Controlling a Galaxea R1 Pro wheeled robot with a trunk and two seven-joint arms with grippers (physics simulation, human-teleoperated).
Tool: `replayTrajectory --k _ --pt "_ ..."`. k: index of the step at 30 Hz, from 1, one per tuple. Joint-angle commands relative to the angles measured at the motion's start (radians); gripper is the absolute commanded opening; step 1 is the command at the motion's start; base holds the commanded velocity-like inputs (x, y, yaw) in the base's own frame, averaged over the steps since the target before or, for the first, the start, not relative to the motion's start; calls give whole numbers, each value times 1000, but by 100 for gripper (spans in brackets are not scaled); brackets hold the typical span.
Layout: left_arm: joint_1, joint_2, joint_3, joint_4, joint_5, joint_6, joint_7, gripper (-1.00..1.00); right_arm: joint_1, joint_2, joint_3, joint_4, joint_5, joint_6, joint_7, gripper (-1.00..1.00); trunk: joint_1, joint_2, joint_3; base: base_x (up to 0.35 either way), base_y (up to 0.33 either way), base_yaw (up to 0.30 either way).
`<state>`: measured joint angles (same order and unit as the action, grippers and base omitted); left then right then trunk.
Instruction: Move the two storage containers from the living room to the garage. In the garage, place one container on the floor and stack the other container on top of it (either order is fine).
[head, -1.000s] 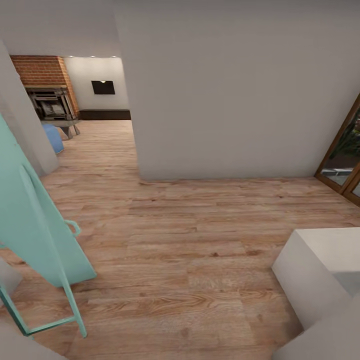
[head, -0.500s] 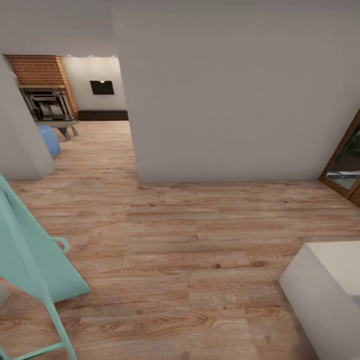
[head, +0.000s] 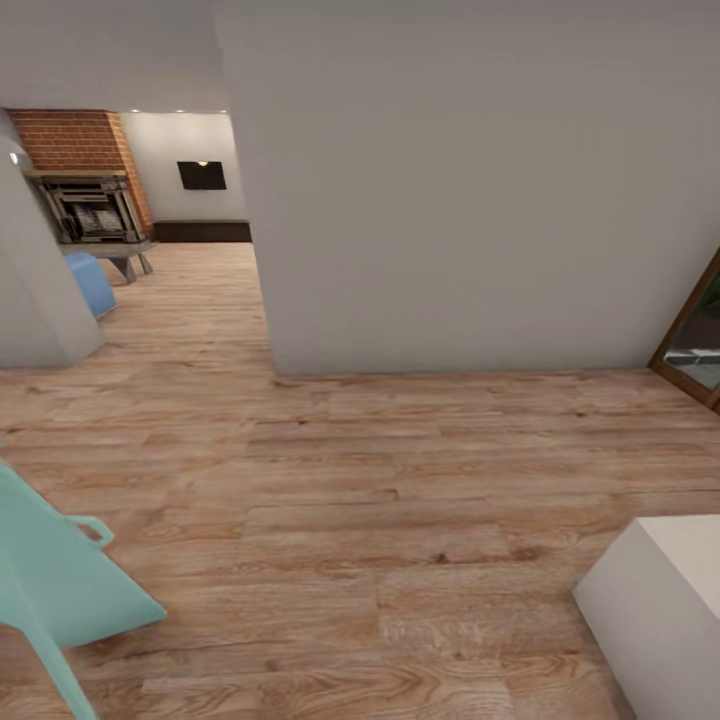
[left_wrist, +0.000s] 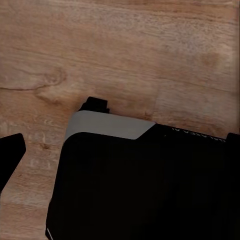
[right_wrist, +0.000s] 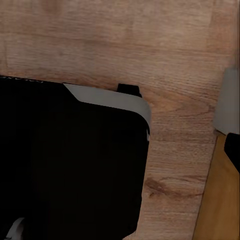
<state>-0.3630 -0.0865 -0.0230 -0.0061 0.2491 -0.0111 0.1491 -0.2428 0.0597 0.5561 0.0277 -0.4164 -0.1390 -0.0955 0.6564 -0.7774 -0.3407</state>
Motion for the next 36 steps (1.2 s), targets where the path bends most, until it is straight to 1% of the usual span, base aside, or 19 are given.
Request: replayTrajectory --k 1,36 --pt "-1 0 -3 0 7 -1 3 100 -1 1 8 3 -9 -5 -1 100 1 -1 -1 319 0 0" --pt "0 1 -2 0 7 0 3 100 -1 2 8 3 -9 -5 -1 100 1 -1 -1 319 0 0"
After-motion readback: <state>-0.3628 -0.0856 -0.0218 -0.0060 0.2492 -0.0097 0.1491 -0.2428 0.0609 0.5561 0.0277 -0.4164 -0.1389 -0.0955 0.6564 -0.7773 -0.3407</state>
